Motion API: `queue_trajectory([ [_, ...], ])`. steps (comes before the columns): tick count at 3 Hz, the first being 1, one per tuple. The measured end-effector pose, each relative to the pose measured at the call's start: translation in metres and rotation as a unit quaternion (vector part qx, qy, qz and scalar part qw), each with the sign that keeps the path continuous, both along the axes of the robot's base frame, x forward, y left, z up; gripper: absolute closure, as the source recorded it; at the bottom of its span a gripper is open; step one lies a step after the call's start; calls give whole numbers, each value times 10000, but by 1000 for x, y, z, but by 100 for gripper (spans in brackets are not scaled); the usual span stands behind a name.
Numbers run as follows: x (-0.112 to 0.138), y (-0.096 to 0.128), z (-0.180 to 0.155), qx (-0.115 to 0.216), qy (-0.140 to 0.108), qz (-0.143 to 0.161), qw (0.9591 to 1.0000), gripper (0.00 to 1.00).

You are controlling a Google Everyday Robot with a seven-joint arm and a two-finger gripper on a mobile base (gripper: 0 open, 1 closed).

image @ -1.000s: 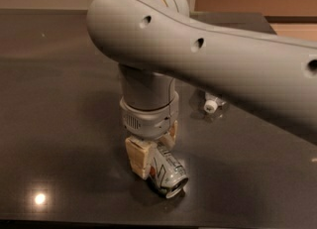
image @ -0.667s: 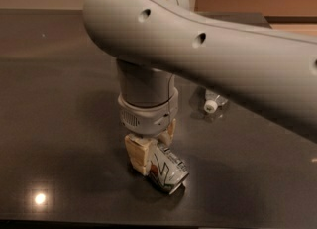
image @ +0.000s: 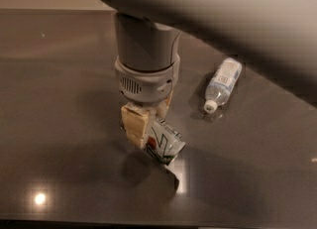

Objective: Pick 7up can

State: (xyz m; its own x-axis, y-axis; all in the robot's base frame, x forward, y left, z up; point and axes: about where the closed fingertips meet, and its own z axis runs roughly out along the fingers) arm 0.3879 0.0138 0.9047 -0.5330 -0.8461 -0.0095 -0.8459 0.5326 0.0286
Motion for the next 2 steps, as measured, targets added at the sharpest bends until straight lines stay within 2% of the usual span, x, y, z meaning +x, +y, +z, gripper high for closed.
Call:
queue_trajectory([
  [2, 26, 0, 63, 505, -397, 472, 9968, 100],
])
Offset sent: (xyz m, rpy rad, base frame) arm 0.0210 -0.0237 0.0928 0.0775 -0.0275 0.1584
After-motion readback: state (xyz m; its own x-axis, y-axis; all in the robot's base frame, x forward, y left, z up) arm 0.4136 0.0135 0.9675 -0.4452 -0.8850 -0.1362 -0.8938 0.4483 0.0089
